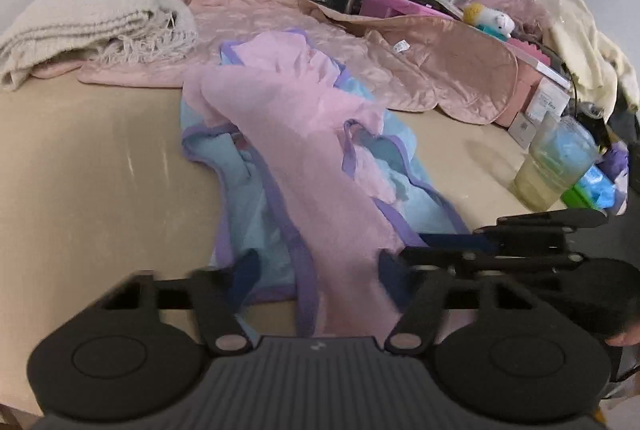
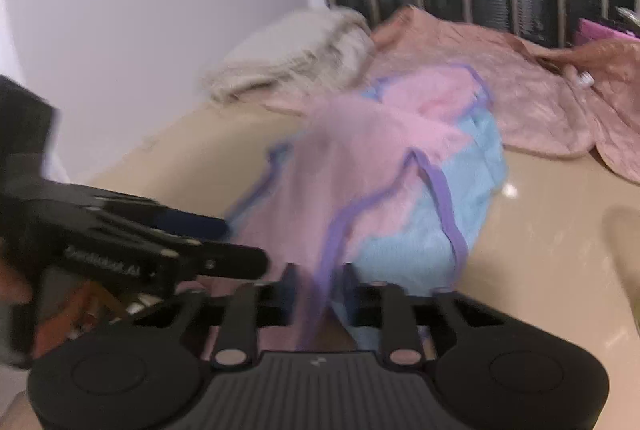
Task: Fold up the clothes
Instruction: 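Lay the garment flat on the bed with both grippers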
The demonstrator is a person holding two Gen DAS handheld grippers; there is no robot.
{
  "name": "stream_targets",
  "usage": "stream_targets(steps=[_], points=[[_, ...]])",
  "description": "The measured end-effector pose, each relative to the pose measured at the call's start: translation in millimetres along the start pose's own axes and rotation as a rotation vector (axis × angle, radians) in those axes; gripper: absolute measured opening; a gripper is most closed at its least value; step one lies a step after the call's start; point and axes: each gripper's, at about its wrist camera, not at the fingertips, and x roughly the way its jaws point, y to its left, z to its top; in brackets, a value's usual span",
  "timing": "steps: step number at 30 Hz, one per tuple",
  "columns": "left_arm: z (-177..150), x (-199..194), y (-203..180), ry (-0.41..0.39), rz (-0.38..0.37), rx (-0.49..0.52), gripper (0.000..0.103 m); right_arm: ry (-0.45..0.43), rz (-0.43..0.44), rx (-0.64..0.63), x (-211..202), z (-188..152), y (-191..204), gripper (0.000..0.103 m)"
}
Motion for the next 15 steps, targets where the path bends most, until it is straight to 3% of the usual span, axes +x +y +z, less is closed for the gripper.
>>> stream_targets(steps=[1,5,6,8,9,12,13,14,15], points=[[0,-2,1,0.005,-0.006,-0.008,0.011,-0.004,-0.007,0.008,-1,0,0,0.003],[1,-12,9,-0.004,-0.042,-0.056,0.011,-0.039,0.013,0.022,-15,3,4,0.003],[1,-13,9,-0.009,-0.037,-0.058,0.013,-0.04,0.014,0.023,-16,3,4,0.003],[-2,-12,5,-0.007,-0.016,-0.04,0.035,-0.039,0.012,0.025,-16,2,3,0.003],[-4,-10,3,-0.004,-0.004,-0.027,0.039,-0.038,0.011,0.027,-16,2,2,0.003],[-11,-8,-2,-0.021,0.032,-0.004,0.037,-0.016,0.007,0.043,-13,-2,-2,0.003],[-12,-8,-2,-0.022,0.037,-0.01,0.033,-0.011,0.008,0.047,-11,-4,-2,0.003],[-12,-9,0,-0.02,0.029,-0.019,0.017,-0.01,0.012,0.047,-11,-6,-2,0.003],[-11,-9,2,-0.017,0.015,-0.03,0.009,-0.015,0.011,0.048,-11,-6,-2,0.002]])
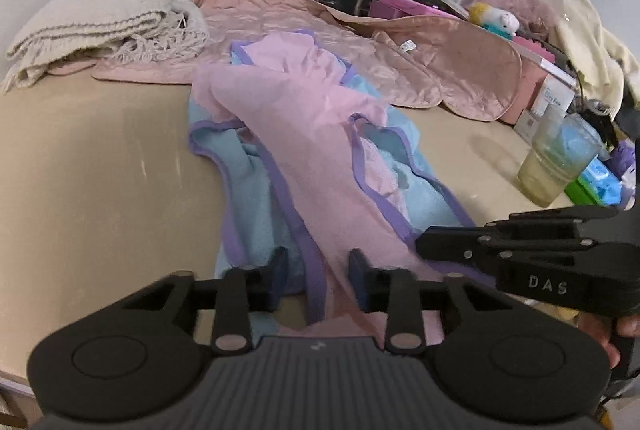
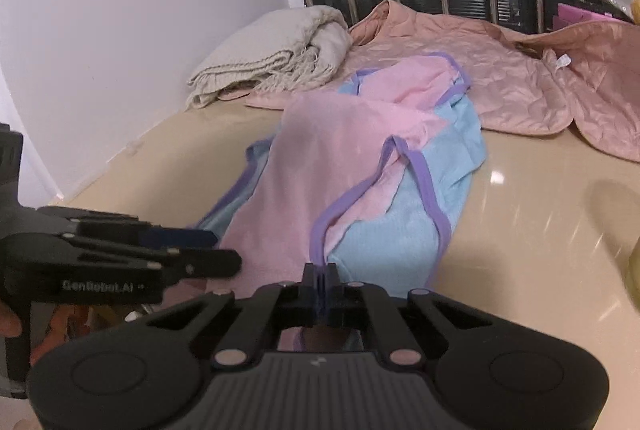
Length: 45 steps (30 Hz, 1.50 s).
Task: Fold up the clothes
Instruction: 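Lay the garment flat on the bed with both grippers, then open the left gripper while the right gripper keeps holding the garment edge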
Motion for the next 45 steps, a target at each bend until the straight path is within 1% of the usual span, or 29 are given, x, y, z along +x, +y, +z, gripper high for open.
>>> stream_targets(steps=[3,6,9,10,13,15,16,17,18,19,20,26,29,32,35,38,40,41,42,44,45], points=[[3,-3,5,0.005,-0.044,-0.022,0.008,-0.034,-0.003,0.017,-6,2,-1,0.001],[5,-8,11,0.0,-0.071,-0.047,0.008,-0.057,0.001,0.021,-10,6,-1,0.001],[1,-9,16,-0.003,-0.08,-0.074,0.013,-0.054,0.001,0.019,-9,8,-1,0.002],[-2,-8,15,0.004,-0.08,-0.067,0.014,-0.04,-0.001,0.011,-6,7,-1,0.005],[-8,-8,12,0.007,-0.082,-0.037,0.014,0.002,0.019,0.017,1,2,0,0.007],[-11,-10,9,0.003,-0.082,-0.01,0.014,0.015,0.028,0.008,5,0,2,0.009],[-11,-10,9,0.003,-0.081,-0.003,0.012,0.017,0.029,0.001,6,-1,3,0.009],[-11,-10,10,0.004,-0.082,-0.009,0.009,0.015,0.025,-0.003,7,-1,4,0.009],[-10,-10,11,0.006,-0.082,-0.014,0.008,0.013,0.021,-0.006,7,-1,5,0.004],[-10,-10,12,0.005,-0.083,-0.025,0.007,0.003,0.007,0.0,5,-1,5,0.002],[-9,-13,13,0.0,-0.089,-0.042,0.005,-0.011,0.012,0.009,0,0,4,0.002],[-1,-28,24,-0.043,-0.166,-0.121,0.005,-0.089,0.045,0.046,-24,12,1,0.002],[-2,-17,38,-0.022,-0.198,-0.189,0.005,-0.114,0.054,0.061,-25,20,-2,0.002],[-7,-8,48,-0.004,-0.216,-0.242,0.006,-0.12,0.038,0.066,-14,27,-5,0.001],[-11,-3,49,0.0,-0.198,-0.241,0.006,-0.122,0.009,0.104,-4,29,-14,0.0],[-11,-4,48,0.0,-0.199,-0.233,0.006,-0.122,-0.028,0.13,1,30,-24,0.0],[-11,-5,47,0.0,-0.194,-0.231,0.007,-0.11,-0.025,0.126,0,30,-26,0.0],[-10,-5,46,-0.001,-0.192,-0.225,0.008,-0.099,-0.012,0.112,0,29,-24,0.0],[-10,-6,45,-0.003,-0.188,-0.217,0.009,-0.075,0.026,0.093,-1,28,-22,0.005],[-11,-7,42,-0.007,-0.18,-0.202,0.017,-0.067,0.081,0.078,-3,24,-18,0.009],[-11,-7,41,-0.007,-0.177,-0.196,0.018,-0.073,0.08,0.059,-2,22,-16,0.018]])
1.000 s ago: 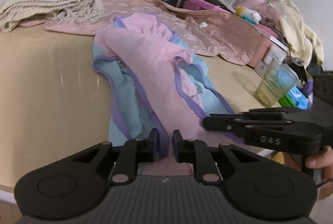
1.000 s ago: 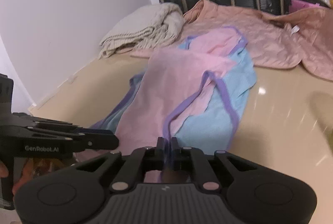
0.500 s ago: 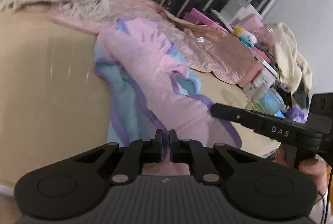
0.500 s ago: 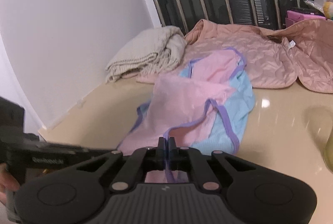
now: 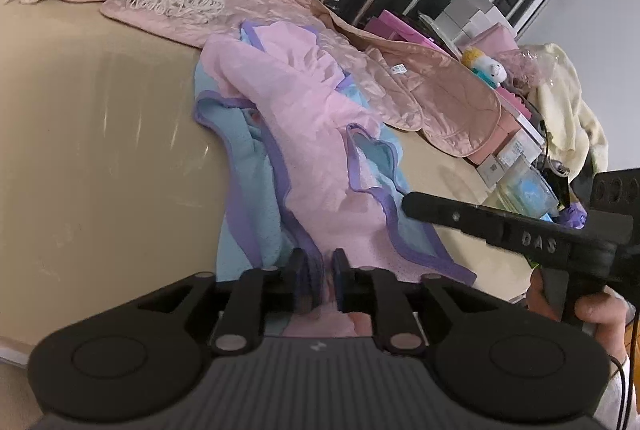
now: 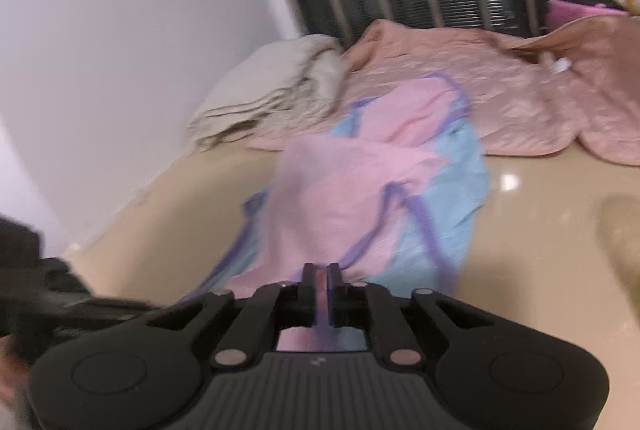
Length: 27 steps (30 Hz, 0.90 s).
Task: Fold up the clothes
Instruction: 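Open the left gripper while the right gripper keeps holding the garment edge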
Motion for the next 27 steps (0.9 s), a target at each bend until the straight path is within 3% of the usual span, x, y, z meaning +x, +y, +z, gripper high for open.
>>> stream_targets(steps=[1,4,5,6,7,11,16,20,23,25,27], points=[[-1,1,-1,-0.002,0.006,0.008,0.018,-0.006,-0.004,-0.021,1,-3,2,0.023],[-2,2,-7,-0.009,0.033,0.038,0.019,0.019,-0.015,-0.033,14,-4,5,0.023],[-3,1,-9,-0.01,0.038,0.042,0.019,0.036,-0.003,-0.031,20,-4,6,0.02],[-3,0,-9,-0.012,0.038,0.042,0.021,0.042,0.007,-0.033,24,-3,7,0.005],[-4,-1,-8,-0.013,0.033,0.037,0.026,0.047,0.017,-0.036,28,-3,9,0.002],[-1,-10,-1,-0.027,0.016,-0.019,0.07,-0.051,-0.009,0.004,15,11,9,0.002],[6,-14,6,-0.04,0.012,-0.055,0.071,-0.116,-0.07,0.003,14,45,-2,0.002],[7,-17,6,-0.076,0.043,-0.059,0.071,-0.076,-0.193,-0.069,48,53,-8,0.005],[3,-33,-7,-0.143,0.09,0.046,0.071,-0.081,-0.213,-0.077,38,45,-11,0.015],[-1,-45,-18,-0.175,0.136,0.128,0.072,-0.125,-0.182,-0.108,9,32,-6,0.033],[-9,-52,-31,-0.193,0.192,0.237,0.077,-0.134,-0.135,-0.167,-17,16,3,0.032]])
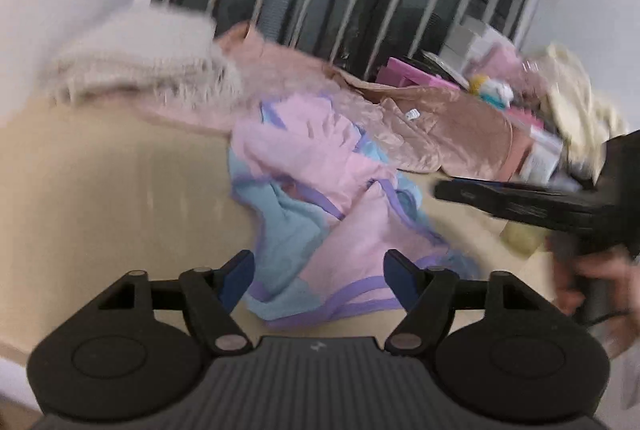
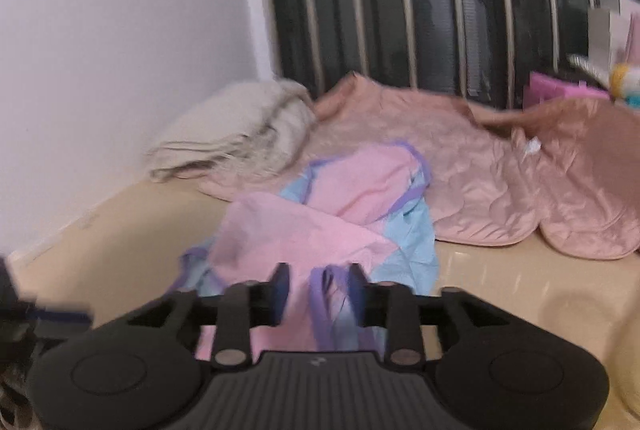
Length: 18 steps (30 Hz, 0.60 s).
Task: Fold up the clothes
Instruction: 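Open the left gripper while the right gripper keeps holding the garment edge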
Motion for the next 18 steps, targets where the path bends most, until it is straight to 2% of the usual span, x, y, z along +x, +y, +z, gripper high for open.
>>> stream_targets(steps=[3,6,8,10,11,12,13,15,17,18], points=[[-7,4,-18,0.026,0.058,0.124,0.077,0.063,0.05,-0.094,-21,-24,18,0.03],[-9,21,-24,0.083,0.1,0.134,0.076,0.106,0.054,-0.156,-21,-41,33,0.029],[-10,24,-25,0.086,0.137,0.127,0.074,0.109,0.005,-0.18,-13,-48,40,0.029],[-13,24,-28,0.085,0.138,0.141,0.074,0.113,-0.03,-0.225,-6,-52,47,0.028],[-14,24,-30,0.081,0.146,0.157,0.074,0.115,-0.047,-0.248,-3,-54,50,0.024],[-16,25,-33,0.075,0.167,0.182,0.072,0.117,-0.079,-0.265,0,-56,54,0.006],[-19,27,-36,0.067,0.195,0.213,0.069,0.109,-0.106,-0.273,1,-56,56,0.003],[-23,32,-40,0.066,0.253,0.255,0.063,0.092,-0.158,-0.285,3,-56,59,0.003],[-24,36,-38,0.069,0.294,0.259,0.054,0.059,-0.202,-0.292,-4,-53,62,0.002],[-24,37,-36,0.07,0.31,0.255,0.053,0.039,-0.223,-0.295,-9,-51,64,0.002]])
